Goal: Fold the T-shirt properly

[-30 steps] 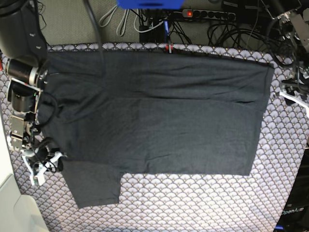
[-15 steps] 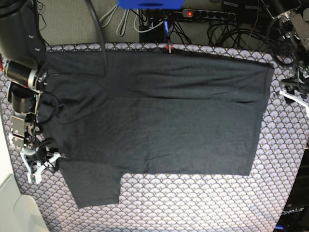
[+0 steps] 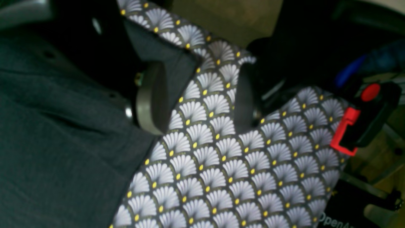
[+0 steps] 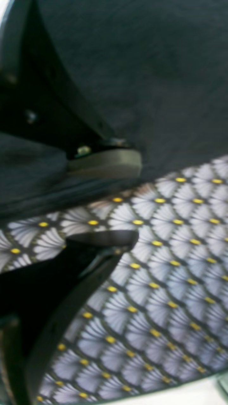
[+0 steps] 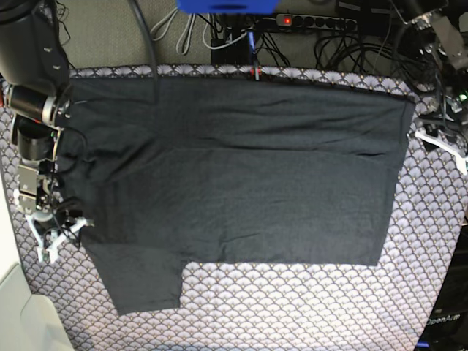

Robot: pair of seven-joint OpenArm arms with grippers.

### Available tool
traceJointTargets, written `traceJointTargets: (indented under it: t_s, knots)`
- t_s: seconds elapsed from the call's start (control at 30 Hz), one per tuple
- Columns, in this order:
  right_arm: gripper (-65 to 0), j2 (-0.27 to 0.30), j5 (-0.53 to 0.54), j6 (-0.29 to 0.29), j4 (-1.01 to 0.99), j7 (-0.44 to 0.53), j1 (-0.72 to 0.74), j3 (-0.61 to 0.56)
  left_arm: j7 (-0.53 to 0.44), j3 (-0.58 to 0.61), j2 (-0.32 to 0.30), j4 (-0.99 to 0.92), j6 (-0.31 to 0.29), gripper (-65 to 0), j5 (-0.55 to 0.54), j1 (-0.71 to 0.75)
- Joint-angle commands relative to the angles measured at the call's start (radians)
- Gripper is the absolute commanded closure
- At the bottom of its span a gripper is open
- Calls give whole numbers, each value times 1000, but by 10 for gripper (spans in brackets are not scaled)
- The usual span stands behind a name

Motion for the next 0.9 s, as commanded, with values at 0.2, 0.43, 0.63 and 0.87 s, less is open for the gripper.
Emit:
traceJointTargets:
  t_s: [0.2,0.43,0.63,0.87]
  knots:
    - [-281,11,13,2,15,27,20,1,-9,-5,-17,61,1,-327,8,3]
    - [-281,8,13,3,15,21,9,1,-13,-5,-15,64,1,-327,8,15]
    - [-281,-2,13,3,13,19,8,1,-9,-5,-15,62,1,-327,8,15]
    - [-280,-6,13,3,-76,28,14,1,-8,-5,-15,62,1,-327,8,18]
